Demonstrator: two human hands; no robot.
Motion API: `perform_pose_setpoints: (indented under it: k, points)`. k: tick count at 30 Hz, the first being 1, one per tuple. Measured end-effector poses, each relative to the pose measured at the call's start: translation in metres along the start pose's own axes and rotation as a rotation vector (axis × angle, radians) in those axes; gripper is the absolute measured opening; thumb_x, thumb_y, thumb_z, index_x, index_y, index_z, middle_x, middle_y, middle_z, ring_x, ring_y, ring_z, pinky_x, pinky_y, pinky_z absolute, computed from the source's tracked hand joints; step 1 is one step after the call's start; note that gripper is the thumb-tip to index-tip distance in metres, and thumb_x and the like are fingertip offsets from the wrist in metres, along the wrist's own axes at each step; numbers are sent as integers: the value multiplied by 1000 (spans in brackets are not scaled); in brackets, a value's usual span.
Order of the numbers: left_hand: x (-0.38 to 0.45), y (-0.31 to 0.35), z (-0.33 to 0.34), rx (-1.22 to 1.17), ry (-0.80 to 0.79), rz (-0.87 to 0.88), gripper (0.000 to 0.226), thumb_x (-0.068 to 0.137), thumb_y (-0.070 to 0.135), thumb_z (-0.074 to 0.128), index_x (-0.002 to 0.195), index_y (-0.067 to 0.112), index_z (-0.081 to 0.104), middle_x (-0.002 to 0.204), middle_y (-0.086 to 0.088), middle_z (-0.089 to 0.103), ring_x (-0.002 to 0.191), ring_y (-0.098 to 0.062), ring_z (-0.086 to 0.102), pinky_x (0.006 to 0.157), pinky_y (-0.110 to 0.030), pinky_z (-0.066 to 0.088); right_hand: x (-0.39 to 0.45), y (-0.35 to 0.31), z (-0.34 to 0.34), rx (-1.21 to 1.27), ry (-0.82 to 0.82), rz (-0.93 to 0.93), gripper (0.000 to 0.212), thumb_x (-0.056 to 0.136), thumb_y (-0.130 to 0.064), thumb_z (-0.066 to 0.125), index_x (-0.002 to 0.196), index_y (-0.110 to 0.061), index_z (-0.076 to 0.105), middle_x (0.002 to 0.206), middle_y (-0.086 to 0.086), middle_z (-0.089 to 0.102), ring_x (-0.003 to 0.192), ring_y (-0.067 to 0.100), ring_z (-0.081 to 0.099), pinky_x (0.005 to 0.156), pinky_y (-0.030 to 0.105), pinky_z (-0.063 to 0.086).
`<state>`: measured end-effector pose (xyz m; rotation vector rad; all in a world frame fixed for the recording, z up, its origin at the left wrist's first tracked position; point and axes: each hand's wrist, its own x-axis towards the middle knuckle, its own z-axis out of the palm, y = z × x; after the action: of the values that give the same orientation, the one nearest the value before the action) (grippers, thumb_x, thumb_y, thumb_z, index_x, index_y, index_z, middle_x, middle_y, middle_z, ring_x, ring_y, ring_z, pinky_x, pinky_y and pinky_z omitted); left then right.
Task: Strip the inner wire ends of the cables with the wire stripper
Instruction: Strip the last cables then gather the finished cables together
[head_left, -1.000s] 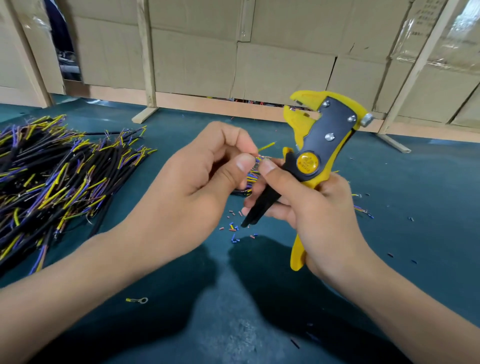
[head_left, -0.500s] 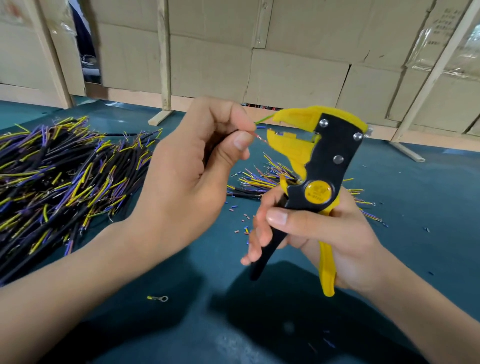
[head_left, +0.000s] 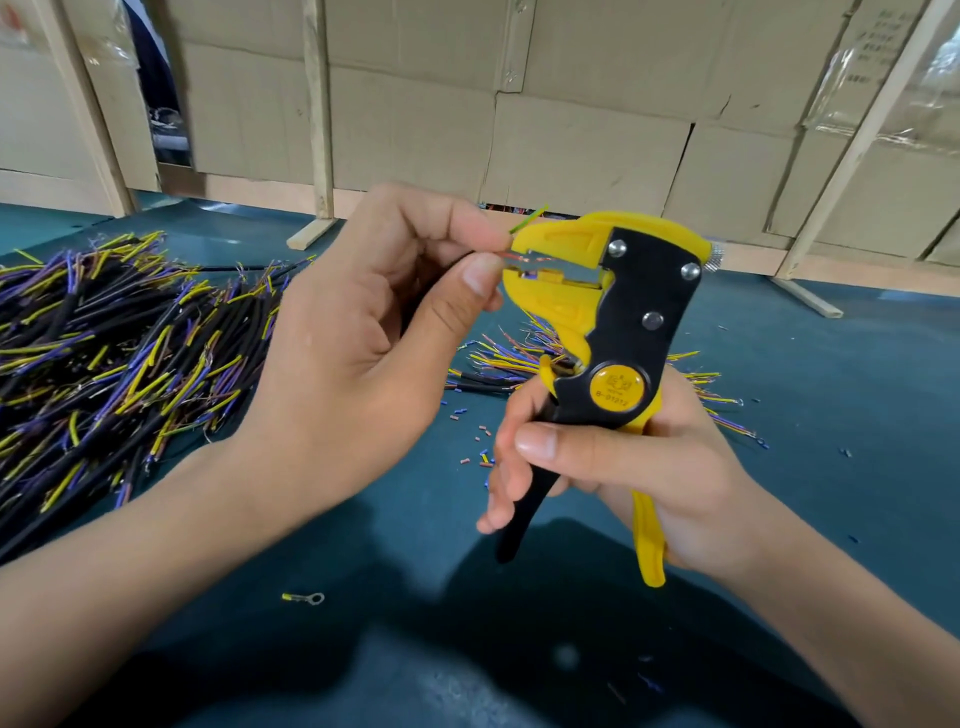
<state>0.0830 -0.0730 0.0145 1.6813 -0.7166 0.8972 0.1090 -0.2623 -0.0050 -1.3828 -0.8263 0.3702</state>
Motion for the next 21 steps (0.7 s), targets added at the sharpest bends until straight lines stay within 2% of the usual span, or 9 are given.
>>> perform_pose_setpoints:
  k: [3,6,9,13,17,19,21]
  points:
    - [-1,3,0,29,16,-17,18,102,11,54,110,27,56,94,-1,69,87,-23,67,79,-43,55,1,0,0,6,6,-1,8,86,-14,67,86,-6,69,75,15,66,68,43,68,69,78,49]
    - [-1,7,0,74,36,-20,20,100,11,57,107,30,58,90,4,70,82,-28,68,72,-51,53,2,1,0,10,13,-5,7,85,-13,67,84,-6,69,74,15,65,67,42,68,68,79,49]
    - [1,11,-1,86,32,0,23,99,9,59,105,31,56,89,11,71,79,-19,68,66,-44,53,2,1,0,7,2,-5,7,86,-12,66,83,-6,68,74,14,65,68,41,68,67,79,48]
    - [2,12,-1,105,23,6,24,99,7,58,104,30,55,84,17,68,68,-20,60,58,-43,45,3,3,-1,26,-24,2,8,87,-11,65,81,-6,67,73,11,65,68,39,69,66,80,46]
    - [3,12,-1,84,5,-2,24,99,4,56,104,27,53,87,12,67,77,-16,65,63,-32,47,3,2,1,73,-46,18,10,85,-8,64,77,-2,66,68,14,61,62,38,66,63,80,46]
    - [3,11,-1,60,-7,-10,23,98,3,56,103,25,49,86,11,64,82,-19,68,69,-26,47,3,1,3,82,-41,25,13,82,-9,64,73,0,62,65,16,58,58,38,63,62,74,50]
    - [3,11,-1,59,-10,-19,22,98,5,57,102,24,47,83,12,63,82,-24,68,69,-28,46,3,0,4,96,-40,36,15,81,-9,64,70,2,60,63,18,55,55,38,61,61,67,53]
